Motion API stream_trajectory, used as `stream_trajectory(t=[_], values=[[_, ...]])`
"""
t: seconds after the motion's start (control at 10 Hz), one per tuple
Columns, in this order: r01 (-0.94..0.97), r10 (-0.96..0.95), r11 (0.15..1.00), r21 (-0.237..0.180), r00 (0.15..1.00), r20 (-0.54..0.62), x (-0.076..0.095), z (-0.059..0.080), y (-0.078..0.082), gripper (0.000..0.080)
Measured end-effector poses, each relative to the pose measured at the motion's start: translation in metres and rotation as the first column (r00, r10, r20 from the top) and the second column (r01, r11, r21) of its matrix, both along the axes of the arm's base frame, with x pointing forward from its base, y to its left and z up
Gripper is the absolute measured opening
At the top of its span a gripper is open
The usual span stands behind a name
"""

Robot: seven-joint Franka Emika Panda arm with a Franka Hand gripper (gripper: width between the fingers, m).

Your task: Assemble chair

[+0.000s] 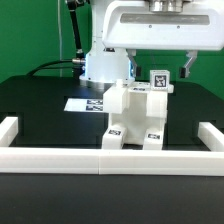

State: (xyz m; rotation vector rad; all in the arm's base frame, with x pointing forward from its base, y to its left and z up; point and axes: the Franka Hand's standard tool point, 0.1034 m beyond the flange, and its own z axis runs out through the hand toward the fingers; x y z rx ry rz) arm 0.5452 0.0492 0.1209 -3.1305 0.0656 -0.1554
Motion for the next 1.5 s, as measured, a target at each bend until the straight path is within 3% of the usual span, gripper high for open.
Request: stream_trajectory(t=[0.1, 0.3, 0.5, 0.8, 1.5], values=[[0.007, -0.007, 1.0, 0.001, 1.0, 0.0, 0.0, 0.0, 0.0, 0.052], [0.04, -0.04, 0.999, 0.004, 0.999, 0.0, 0.0001, 0.0001, 0.0, 0.0281], [0.054, -0.054, 0.999, 0.006, 0.999, 0.0, 0.0001, 0.0, 0.0001, 0.0282], [0.26, -0.26, 0.965, 0.027, 0.966, -0.005, 0.0, -0.0001, 0.0002, 0.0282], [0.669, -0.669, 0.74, 0.068, 0.743, -0.031, -0.0002, -0.0004, 0.0014, 0.0284]])
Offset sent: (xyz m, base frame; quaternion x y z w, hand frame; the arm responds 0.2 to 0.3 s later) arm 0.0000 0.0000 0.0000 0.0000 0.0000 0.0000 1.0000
